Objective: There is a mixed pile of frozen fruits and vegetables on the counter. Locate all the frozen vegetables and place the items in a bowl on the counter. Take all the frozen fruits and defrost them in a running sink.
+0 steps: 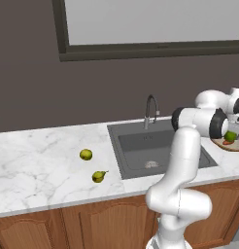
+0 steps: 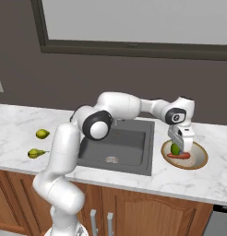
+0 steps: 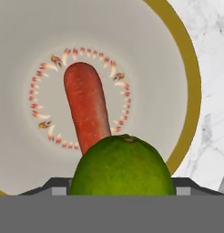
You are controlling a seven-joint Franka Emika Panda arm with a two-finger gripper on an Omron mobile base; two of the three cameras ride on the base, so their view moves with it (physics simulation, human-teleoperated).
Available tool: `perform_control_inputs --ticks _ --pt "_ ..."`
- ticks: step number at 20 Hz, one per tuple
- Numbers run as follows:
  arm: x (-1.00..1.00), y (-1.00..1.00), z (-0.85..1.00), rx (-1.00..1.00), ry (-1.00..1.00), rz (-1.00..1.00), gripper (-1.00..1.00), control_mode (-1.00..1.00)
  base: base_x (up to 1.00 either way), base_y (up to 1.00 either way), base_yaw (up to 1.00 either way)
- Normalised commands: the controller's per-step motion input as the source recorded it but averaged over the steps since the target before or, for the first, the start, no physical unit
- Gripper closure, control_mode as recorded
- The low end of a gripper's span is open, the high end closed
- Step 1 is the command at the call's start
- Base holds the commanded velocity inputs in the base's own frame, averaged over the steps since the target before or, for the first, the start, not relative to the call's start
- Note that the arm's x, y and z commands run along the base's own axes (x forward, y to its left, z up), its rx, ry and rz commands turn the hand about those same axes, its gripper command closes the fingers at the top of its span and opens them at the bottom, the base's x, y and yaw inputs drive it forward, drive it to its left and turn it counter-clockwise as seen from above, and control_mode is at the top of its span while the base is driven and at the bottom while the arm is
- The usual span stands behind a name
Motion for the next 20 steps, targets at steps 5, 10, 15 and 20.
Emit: perform_control_inputs --ticks 5,10,15,20 --pt "0.0 0.0 -0.18 0.01 0.0 0.0 1.0 -1.0 0.0 0.0 0.0" --pt "0.0 0.0 -0.15 0.02 0.0 0.0 -1.0 -1.0 0.0 0.0 0.0" --pt "0.0 0.0 -0.04 0.0 0.0 0.0 -1.0 -1.0 0.0 0.0 0.0" --pt "0.0 0.0 0.01 0.0 0.0 0.0 -1.0 -1.0 0.0 0.0 0.0"
